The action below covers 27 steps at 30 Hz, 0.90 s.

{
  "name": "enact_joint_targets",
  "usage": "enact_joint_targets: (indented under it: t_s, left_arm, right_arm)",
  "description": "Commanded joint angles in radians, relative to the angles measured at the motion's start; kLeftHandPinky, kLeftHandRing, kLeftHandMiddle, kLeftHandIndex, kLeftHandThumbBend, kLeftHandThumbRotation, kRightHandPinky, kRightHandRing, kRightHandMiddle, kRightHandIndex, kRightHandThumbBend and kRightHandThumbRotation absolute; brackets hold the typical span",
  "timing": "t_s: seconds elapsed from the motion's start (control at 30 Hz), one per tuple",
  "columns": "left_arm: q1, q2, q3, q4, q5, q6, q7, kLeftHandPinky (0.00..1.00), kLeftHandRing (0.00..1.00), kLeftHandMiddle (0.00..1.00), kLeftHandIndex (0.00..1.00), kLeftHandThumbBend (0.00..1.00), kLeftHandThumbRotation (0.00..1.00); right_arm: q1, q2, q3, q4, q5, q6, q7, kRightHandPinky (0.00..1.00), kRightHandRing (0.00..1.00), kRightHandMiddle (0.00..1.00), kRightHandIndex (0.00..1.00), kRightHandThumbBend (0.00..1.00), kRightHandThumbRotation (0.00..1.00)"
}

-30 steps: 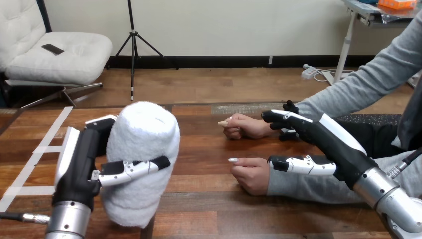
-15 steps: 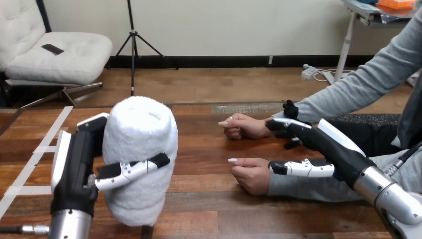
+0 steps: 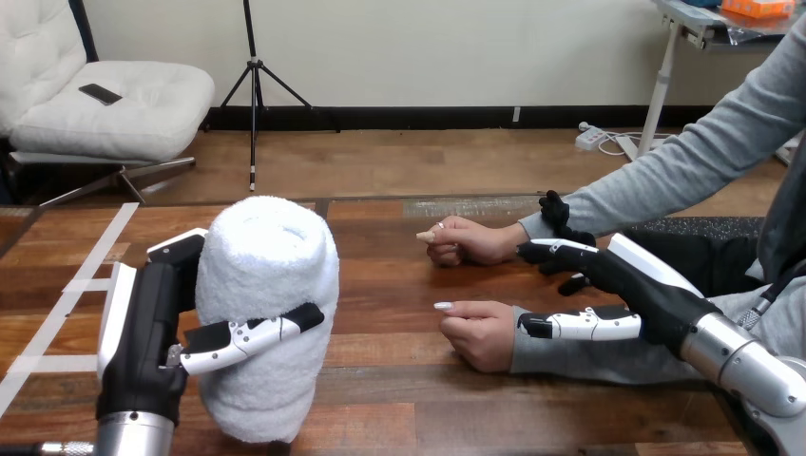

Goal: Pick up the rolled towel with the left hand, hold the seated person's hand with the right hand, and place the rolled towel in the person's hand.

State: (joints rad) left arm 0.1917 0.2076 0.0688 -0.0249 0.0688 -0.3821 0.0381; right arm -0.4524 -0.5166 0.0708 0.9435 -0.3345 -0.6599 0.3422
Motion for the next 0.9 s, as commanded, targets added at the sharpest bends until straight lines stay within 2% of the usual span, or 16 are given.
enact_joint_targets:
  t_s: [0.0,0.53,0.87]
  left_arm:
    - [-0.061,-0.001,0.027,-0.058,-0.008,-0.036,0.003,0.3,0.35,0.39,0.41,0.61,0.0]
    - [-0.07,0.002,0.036,-0.047,-0.01,-0.063,-0.006,0.31,0.35,0.4,0.41,0.61,0.0]
    - [-0.069,0.001,0.043,-0.047,-0.003,-0.069,-0.007,0.31,0.35,0.39,0.41,0.61,0.0]
  right_arm:
    - [-0.107,-0.017,0.029,0.032,-0.027,-0.003,-0.037,0.78,0.88,0.89,0.88,1.0,0.65]
    - [-0.157,-0.026,0.098,0.121,-0.102,0.011,-0.083,0.77,0.88,0.9,0.88,1.0,0.63]
    - [-0.189,-0.027,0.136,0.164,-0.14,0.058,-0.083,0.75,0.87,0.91,0.89,1.0,0.58]
